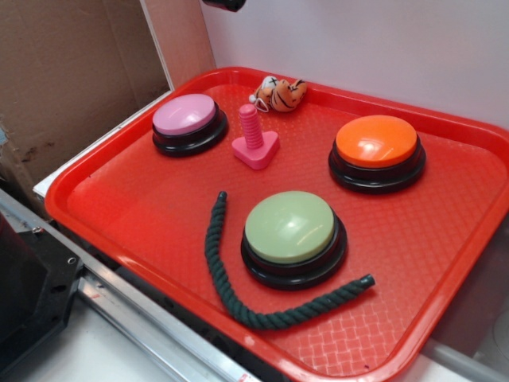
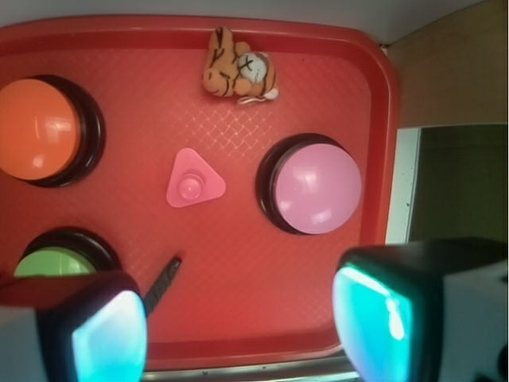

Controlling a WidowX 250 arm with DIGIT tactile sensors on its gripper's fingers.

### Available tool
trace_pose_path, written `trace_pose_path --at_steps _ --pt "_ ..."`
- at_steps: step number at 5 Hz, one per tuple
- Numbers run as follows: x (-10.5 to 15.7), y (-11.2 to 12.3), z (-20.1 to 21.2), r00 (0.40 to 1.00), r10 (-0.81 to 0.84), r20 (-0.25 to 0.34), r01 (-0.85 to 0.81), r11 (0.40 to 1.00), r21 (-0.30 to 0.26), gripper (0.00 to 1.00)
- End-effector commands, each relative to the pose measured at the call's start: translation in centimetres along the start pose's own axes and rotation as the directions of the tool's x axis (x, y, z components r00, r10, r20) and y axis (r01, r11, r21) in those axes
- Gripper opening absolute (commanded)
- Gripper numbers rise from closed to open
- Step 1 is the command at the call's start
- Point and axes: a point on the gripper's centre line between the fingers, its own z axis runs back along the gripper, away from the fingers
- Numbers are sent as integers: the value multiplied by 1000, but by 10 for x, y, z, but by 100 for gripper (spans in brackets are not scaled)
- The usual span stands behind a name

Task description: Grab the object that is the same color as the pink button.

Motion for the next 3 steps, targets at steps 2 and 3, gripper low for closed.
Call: trace_pose_path --at_steps 2,3 --pt "20 -59 3 981 -191 19 190 980 56 100" --pt "14 -45 -27 980 -190 -65 193 980 42 100"
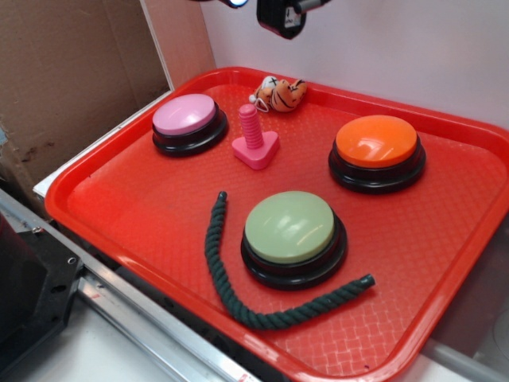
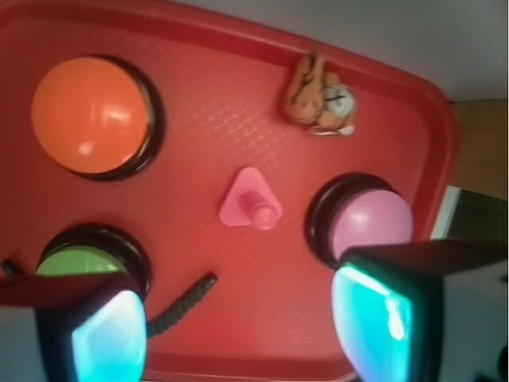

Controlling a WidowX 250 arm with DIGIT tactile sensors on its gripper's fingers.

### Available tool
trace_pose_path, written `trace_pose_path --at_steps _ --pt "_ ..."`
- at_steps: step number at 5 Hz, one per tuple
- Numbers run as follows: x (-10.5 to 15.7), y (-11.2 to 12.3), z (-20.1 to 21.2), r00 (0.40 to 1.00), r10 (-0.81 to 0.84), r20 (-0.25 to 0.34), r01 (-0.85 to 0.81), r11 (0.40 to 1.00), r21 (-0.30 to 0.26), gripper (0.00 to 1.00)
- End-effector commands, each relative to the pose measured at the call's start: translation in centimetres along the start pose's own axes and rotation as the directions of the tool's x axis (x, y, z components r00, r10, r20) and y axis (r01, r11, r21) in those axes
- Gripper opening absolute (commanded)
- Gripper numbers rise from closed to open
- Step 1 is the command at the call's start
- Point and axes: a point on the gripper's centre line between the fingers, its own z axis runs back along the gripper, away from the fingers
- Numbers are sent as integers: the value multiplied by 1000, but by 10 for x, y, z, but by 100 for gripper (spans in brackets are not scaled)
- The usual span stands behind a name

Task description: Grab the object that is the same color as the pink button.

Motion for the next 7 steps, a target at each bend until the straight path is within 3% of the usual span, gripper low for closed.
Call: trace_pose_path --at_steps 1,2,3,4,5,6,7 --pt "-12 48 -45 997 32 -70 -36 998 -54 100" --pt "-14 66 -59 995 34 -98 -41 997 -69 100" --pt "-3 60 -89 989 -25 -145 6 992 -129 100" --pt "9 36 -102 979 -108 -171 87 988 -125 100" --pt "12 17 -94 980 -147 -138 132 985 -113 100" --pt "12 16 -83 985 -145 -90 136 986 -101 100" --pt "16 17 -82 986 -139 -88 132 988 -78 100"
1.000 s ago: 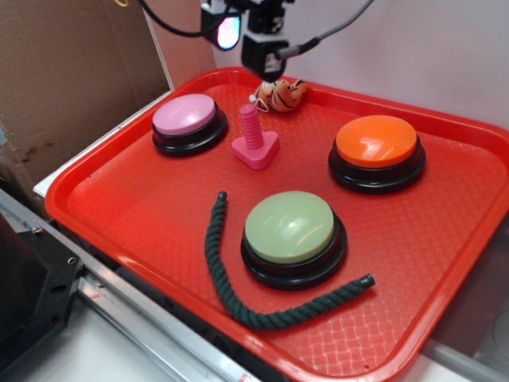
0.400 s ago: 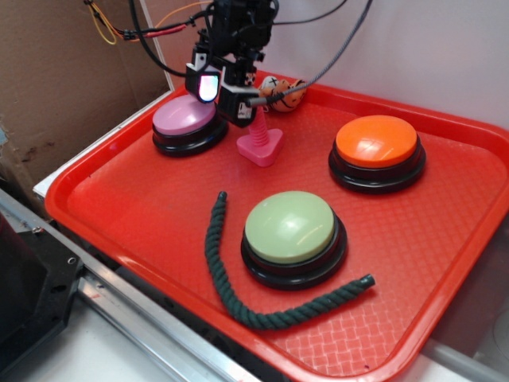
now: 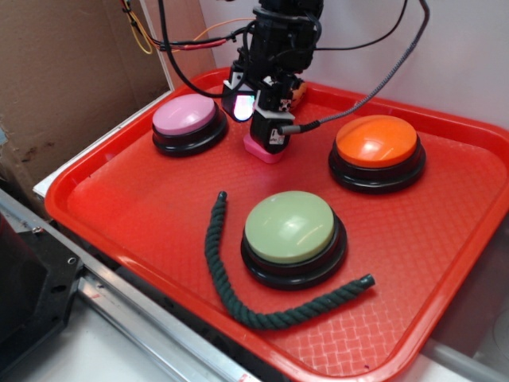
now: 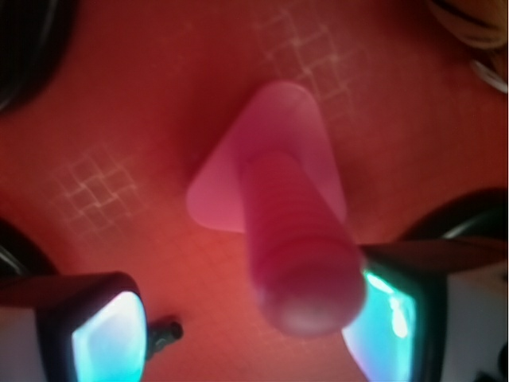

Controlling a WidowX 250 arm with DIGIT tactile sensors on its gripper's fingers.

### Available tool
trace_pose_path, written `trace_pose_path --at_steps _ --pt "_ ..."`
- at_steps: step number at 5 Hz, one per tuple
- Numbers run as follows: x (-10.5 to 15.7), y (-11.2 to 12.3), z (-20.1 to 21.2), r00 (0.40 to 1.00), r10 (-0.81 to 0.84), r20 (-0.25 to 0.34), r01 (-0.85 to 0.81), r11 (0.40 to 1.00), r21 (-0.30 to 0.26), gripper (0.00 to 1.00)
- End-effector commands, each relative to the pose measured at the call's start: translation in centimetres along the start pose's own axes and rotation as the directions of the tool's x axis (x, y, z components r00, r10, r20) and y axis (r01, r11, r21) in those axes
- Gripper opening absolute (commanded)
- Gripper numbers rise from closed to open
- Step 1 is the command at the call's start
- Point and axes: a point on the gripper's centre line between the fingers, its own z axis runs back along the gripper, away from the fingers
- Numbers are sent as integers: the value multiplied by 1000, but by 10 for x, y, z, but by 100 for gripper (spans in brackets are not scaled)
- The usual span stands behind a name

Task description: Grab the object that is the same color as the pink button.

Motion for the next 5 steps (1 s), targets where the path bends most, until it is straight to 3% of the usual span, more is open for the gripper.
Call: trace_pose_path --at_steps 1,2,3,5 --pt "12 9 20 996 17 93 -23 997 69 100" --pt "26 7 15 996 -11 84 2 995 100 100" --pt "30 4 4 999 -8 41 4 996 84 0" --pt "22 3 11 998 17 55 -21 997 75 0"
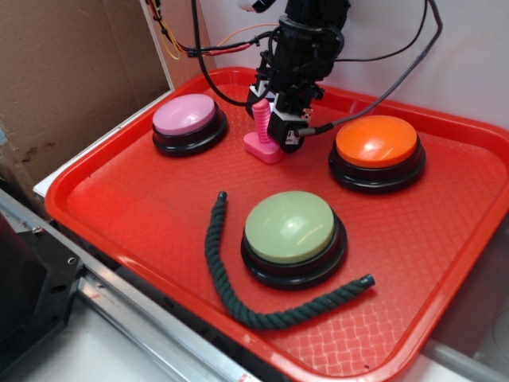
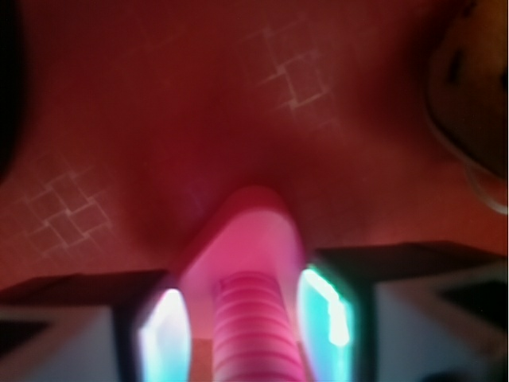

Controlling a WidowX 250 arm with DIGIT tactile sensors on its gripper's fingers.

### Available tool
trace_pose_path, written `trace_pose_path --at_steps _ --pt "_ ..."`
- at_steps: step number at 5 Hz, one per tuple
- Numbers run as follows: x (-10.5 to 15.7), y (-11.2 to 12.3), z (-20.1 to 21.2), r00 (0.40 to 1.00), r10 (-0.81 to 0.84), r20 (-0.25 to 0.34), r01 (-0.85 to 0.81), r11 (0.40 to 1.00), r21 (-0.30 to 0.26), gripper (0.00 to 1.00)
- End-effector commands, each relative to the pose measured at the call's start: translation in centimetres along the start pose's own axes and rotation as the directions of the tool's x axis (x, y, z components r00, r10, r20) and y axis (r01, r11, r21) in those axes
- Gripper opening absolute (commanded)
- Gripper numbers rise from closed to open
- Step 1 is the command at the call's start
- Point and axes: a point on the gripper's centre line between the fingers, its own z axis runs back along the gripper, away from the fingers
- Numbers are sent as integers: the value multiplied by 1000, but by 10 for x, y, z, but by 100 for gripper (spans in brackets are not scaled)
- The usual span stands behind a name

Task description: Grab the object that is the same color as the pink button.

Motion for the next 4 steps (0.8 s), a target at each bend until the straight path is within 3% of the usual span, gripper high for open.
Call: trace_pose_path --at_steps 1,2,3,4 --pt "-13 0 26 995 34 92 -32 999 -19 0" --pt "-20 2 33 993 51 104 -50 999 -15 0" --pt "-51 0 74 970 129 206 -128 992 -18 0" --pt "-96 -16 109 943 204 261 -205 978 -24 0"
